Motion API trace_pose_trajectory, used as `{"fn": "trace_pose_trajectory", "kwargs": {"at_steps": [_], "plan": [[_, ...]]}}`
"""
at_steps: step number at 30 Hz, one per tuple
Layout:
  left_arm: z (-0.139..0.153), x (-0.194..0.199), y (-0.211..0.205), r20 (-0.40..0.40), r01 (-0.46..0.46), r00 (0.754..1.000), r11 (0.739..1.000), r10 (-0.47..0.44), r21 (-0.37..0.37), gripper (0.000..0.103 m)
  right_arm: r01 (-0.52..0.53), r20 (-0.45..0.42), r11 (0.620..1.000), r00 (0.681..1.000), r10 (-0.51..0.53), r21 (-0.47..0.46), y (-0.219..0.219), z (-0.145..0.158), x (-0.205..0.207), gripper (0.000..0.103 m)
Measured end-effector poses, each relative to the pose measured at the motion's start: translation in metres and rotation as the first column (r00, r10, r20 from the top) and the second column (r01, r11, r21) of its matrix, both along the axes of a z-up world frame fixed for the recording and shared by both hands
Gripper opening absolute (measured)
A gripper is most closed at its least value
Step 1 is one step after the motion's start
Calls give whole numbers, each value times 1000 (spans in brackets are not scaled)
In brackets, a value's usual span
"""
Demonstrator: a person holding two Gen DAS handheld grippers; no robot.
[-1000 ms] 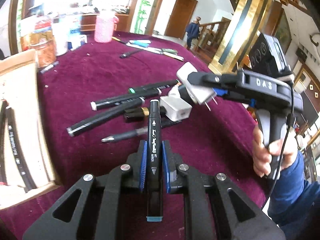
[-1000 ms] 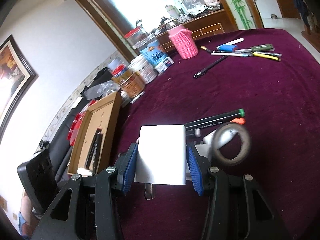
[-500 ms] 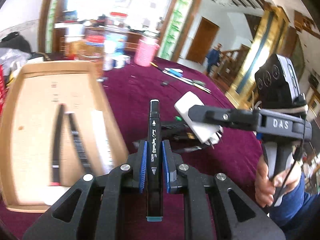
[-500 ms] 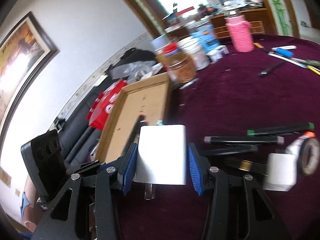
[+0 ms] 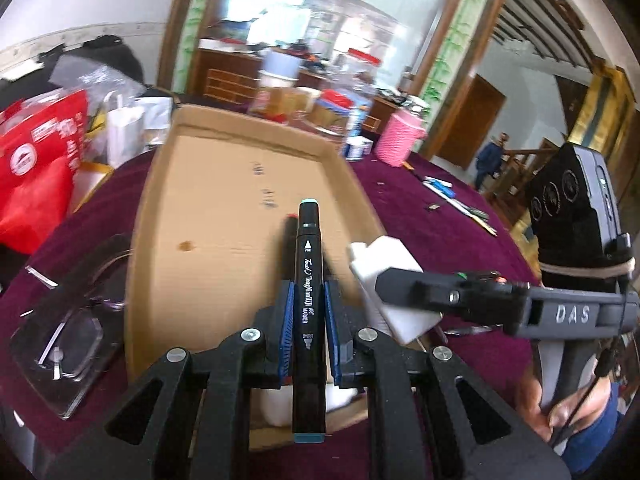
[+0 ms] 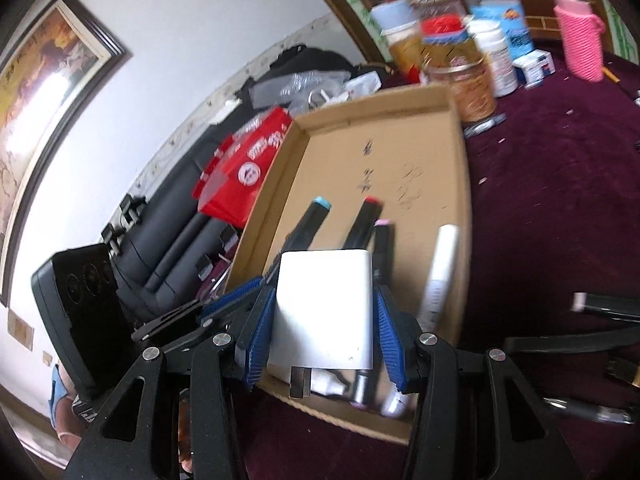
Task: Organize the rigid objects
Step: 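Lower both tools into the tray and open them to release marker and charger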
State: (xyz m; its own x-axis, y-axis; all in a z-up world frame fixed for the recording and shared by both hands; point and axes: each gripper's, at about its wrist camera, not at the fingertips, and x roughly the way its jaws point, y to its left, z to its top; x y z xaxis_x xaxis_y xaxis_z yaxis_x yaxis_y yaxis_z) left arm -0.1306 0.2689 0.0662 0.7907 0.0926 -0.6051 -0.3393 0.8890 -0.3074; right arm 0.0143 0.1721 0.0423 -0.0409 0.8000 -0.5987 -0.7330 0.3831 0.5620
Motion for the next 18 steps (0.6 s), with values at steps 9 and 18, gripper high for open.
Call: {"fn": "trace_pose_trajectory", "kwargs": {"at_steps": [9,18], "plan": [[-15,-5,18,-32,-65,997,998,65,-1,13,-47,10,997,999,48,-57,28,-18,-11,44],[-20,-6,18,-53,-78,995,997,79,31,13,-48,66,993,996,56,-108,35,-29,-18,43]]}}
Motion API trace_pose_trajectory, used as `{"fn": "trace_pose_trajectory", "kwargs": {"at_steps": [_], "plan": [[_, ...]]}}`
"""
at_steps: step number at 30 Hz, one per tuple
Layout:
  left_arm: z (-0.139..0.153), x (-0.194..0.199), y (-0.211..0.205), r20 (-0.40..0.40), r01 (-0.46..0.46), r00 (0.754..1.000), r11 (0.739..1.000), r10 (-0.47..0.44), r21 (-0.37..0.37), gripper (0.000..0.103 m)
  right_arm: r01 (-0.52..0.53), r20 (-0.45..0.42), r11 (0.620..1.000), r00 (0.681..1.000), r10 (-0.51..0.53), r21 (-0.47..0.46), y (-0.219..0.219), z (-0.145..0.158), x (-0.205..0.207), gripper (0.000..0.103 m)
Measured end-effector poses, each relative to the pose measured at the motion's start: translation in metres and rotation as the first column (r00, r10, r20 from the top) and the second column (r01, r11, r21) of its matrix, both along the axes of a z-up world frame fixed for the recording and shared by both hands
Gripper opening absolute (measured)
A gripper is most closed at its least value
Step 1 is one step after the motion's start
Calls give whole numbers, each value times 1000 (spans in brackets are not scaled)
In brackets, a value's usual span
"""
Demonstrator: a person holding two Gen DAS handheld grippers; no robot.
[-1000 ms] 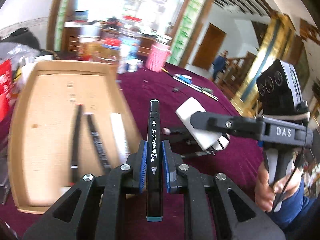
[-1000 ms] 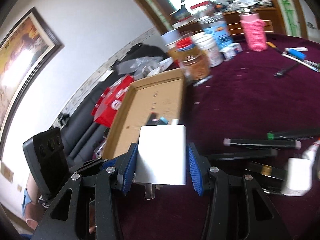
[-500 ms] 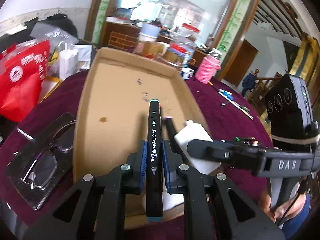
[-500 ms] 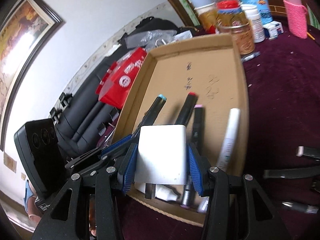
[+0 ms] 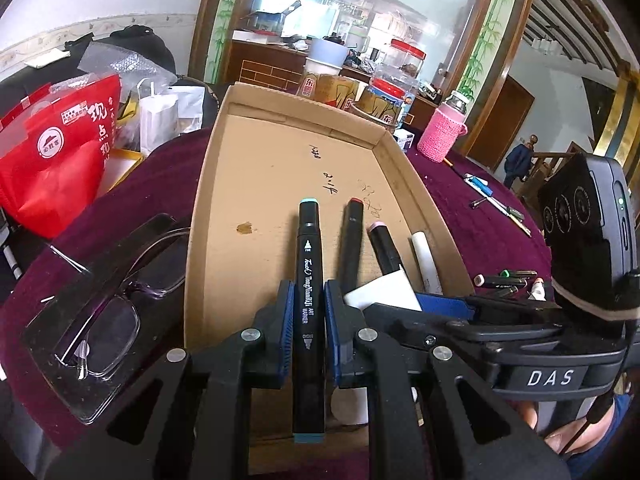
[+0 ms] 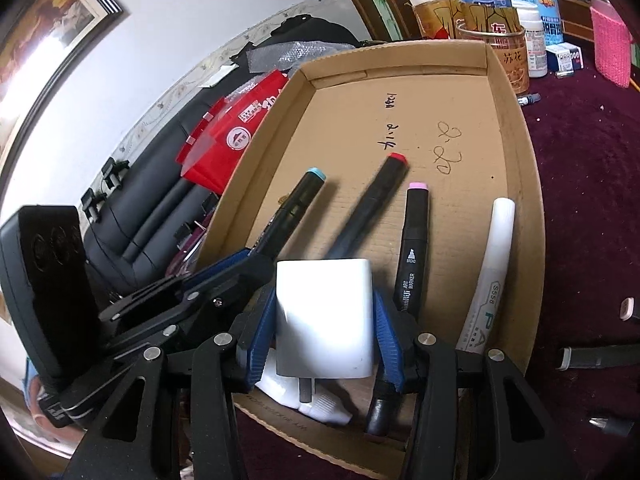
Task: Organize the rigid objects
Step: 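Lower both tools into the tray and open them to release marker and charger, then move both tools back to the table and grasp the black tape roll with the right tool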
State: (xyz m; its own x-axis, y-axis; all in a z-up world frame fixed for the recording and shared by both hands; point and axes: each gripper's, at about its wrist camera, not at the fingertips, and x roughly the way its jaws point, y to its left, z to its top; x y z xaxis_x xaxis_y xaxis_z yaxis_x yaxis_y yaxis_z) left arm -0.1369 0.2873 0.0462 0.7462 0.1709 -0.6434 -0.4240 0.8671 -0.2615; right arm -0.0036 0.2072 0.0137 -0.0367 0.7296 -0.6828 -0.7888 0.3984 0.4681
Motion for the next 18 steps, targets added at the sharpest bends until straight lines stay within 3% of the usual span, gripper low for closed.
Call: {"fn": "trace_pose_trajectory", "kwargs": {"at_steps": [6,11,13,18], "plan": [[-1,-2,1,-4,-19,1000,1000,19,1,14,-6,19,1000,1000,6,12,-6,6,-1,45],[0,-6,3,-2,-36,999,999,36,-13,40,-11,24,1000,1000,11,22,-13,12,-2,45],[1,-8,1,7,-33,999,999,33,-16,46,-4,32,999,999,2,41,-22,18,0,45],[15,-14,-10,45,-22,999,1000,22,-3,48,33,107,999,994,-37,37,-38,34,-1,45]]}}
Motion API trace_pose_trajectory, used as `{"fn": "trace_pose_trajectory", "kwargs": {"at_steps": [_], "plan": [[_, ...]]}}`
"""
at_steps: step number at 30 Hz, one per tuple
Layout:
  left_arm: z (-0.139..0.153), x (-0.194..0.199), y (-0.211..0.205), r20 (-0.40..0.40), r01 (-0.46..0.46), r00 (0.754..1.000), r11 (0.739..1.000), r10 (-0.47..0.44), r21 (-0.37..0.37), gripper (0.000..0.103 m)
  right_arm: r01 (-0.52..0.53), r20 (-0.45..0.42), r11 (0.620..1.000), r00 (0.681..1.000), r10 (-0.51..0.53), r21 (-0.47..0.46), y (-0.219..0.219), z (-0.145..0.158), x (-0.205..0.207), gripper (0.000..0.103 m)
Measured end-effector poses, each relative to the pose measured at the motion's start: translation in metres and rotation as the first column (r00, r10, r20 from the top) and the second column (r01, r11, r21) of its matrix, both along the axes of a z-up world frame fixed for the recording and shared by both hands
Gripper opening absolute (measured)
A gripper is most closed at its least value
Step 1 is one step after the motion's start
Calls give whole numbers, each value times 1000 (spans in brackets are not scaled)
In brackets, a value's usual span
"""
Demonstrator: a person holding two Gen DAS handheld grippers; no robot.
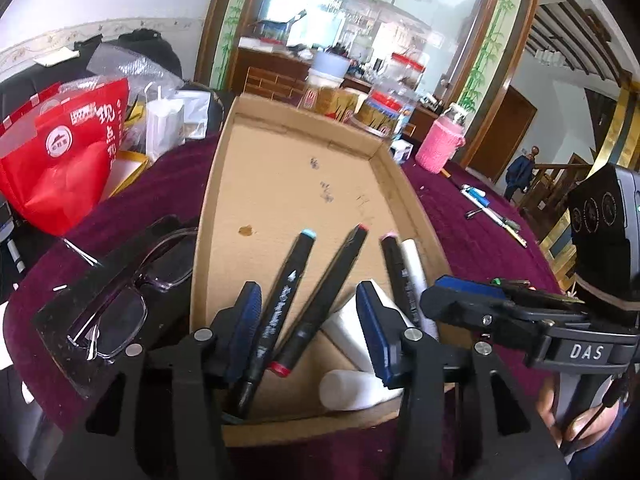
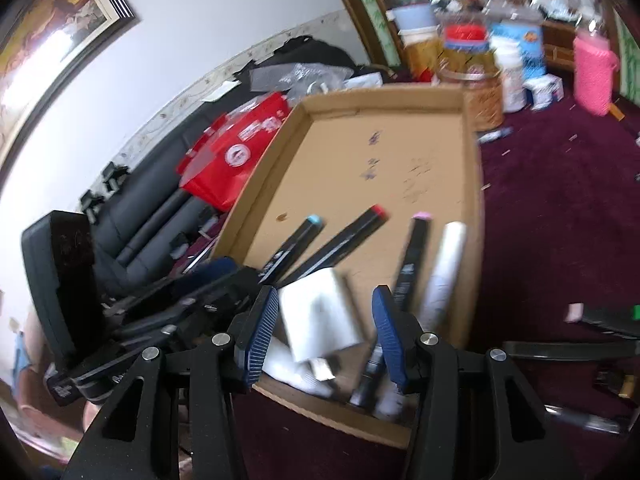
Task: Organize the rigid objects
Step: 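Move both tools back to the table and grasp the black tape roll with the right tool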
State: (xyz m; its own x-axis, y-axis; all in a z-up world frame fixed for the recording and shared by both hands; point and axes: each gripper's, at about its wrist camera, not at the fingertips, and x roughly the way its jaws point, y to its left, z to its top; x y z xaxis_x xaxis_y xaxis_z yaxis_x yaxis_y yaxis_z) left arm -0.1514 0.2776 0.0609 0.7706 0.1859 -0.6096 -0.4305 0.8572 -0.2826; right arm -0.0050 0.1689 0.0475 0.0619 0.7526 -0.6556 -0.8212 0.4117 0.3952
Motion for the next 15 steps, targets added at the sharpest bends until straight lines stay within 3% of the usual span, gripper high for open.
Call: {"fn": "trace_pose_trajectory", "kwargs": {"at_steps": [3,4,5,7,8,9,12,14,15], "plan": [[13,-2,-14,34,23,999,999,-24,27,51,56,101,998,993,-56,8,-22,17,-4,45],[17,-2,-20,39,33,999,999,-35,41,58,82,166,996,982,-89,46,-45,30,-5,45],[21,-1,-27,47,47,998,997,-50,55,62,82,166,996,982,-89,46,-45,30,-5,49],[28,0,-43,72,86,993,993,-92,82,62,193,297,971,928,-227,139,-98,51,-6,64],[31,1,-51,79,108,990,990,-116,94,62,193,297,971,928,-227,139,-98,51,-6,80],[33,3,-60,88,132,986,986,-141,106,62,227,319,957,907,-275,179,-130,58,0,88],[38,9,-86,118,193,971,972,-209,131,67,284,306,946,896,-321,160,-156,56,11,91],[40,17,-105,118,238,959,958,-258,159,68,400,273,910,868,-414,109,-196,47,41,91],[40,23,-116,108,266,952,948,-287,174,68,400,273,910,868,-414,109,-196,47,41,91]]}}
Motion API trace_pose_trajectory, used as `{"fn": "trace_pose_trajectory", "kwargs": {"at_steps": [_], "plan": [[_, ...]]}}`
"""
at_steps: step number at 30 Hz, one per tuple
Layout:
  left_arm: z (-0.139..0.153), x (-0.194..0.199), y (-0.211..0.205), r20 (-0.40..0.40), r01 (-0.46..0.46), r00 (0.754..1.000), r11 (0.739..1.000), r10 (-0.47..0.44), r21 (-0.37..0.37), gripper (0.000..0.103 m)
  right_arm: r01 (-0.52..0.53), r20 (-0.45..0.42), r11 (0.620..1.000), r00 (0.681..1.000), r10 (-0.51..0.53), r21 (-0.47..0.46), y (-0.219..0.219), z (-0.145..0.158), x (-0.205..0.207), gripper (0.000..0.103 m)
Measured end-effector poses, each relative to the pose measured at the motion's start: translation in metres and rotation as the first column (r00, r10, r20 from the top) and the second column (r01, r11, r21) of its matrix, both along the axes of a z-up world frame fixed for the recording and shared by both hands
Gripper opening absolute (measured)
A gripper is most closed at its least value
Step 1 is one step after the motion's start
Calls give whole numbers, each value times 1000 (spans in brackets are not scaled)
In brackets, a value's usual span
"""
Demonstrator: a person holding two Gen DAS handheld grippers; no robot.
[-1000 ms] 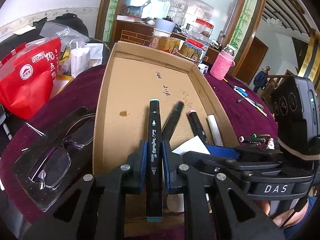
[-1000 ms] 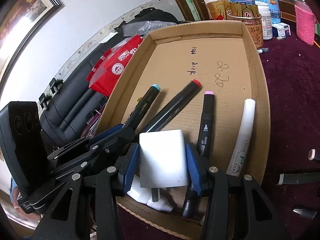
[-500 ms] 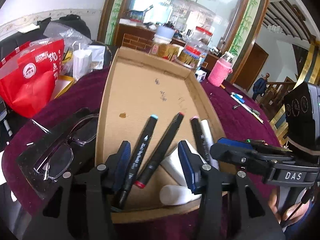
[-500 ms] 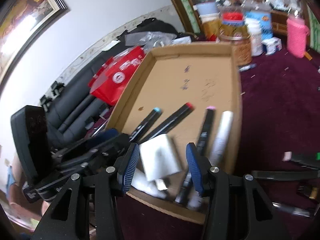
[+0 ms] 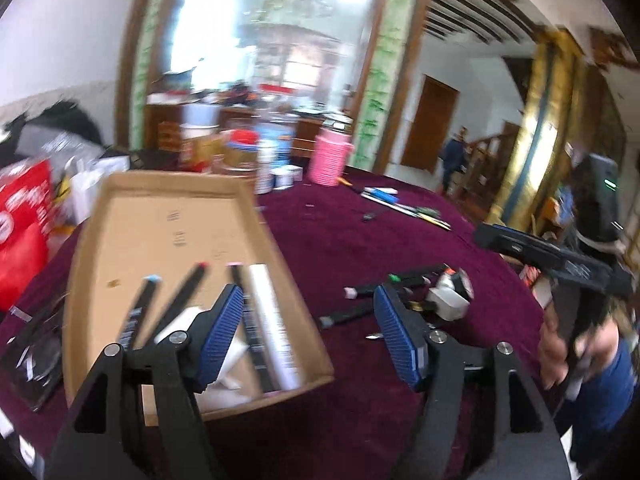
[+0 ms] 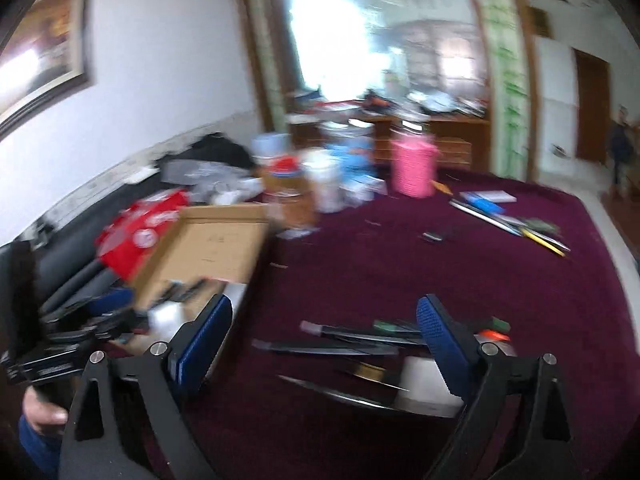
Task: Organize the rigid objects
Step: 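Move both tools back to the table and grasp the black tape roll with the right tool, then grasp the black ballpoint pen with the left tool while the right holds the tape roll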
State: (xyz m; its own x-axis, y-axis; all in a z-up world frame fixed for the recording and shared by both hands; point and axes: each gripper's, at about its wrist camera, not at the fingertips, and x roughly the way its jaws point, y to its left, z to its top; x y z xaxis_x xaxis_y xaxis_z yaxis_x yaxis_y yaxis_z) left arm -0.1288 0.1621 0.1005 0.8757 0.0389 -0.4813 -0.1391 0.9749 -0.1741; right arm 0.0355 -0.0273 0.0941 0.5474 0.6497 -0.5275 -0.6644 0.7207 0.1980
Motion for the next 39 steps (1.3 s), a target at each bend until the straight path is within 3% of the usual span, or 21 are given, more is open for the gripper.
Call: {"fn": "trace_pose_trajectory", "kwargs": {"at_steps": [4,6,9,13,18,20,22,23,32,35,39], "plan": [[-8,24,-37,-66,134,989,991,-134,-6,67,128,-140,992,982,-129,-20,-53,-20,51,91],[-16,38,-55,-115,191,974,981,-194,-39,67,134,-265,991,955,-132,-11,-71,-38,79,91],[-29,54,-75,-182,221,956,973,-231,-71,67,189,-347,982,922,-174,10,-89,-64,102,90],[-43,63,-99,-231,249,941,968,-247,-17,67,171,-438,983,891,-123,72,-97,-88,114,90],[-63,70,-123,-268,291,925,956,-271,35,67,149,-436,988,892,-117,38,-89,-97,114,90],[-67,71,-128,-284,308,916,950,-283,47,67,142,-461,990,879,-125,3,-84,-107,116,89],[-66,70,-133,-290,321,912,945,-290,66,67,148,-432,989,891,-142,-21,-82,-107,114,74],[-66,69,-133,-285,325,912,943,-294,68,67,137,-415,990,898,-142,-43,-79,-106,112,52],[-65,81,-129,-316,351,890,936,-328,17,67,178,-392,984,905,-162,6,-105,-90,102,52],[-63,95,-133,-343,413,856,911,-388,1,67,176,-407,984,902,-144,41,-110,-89,104,52],[-65,116,-139,-397,427,842,901,-366,74,67,161,-395,984,911,-118,78,-113,-81,102,52]]}}
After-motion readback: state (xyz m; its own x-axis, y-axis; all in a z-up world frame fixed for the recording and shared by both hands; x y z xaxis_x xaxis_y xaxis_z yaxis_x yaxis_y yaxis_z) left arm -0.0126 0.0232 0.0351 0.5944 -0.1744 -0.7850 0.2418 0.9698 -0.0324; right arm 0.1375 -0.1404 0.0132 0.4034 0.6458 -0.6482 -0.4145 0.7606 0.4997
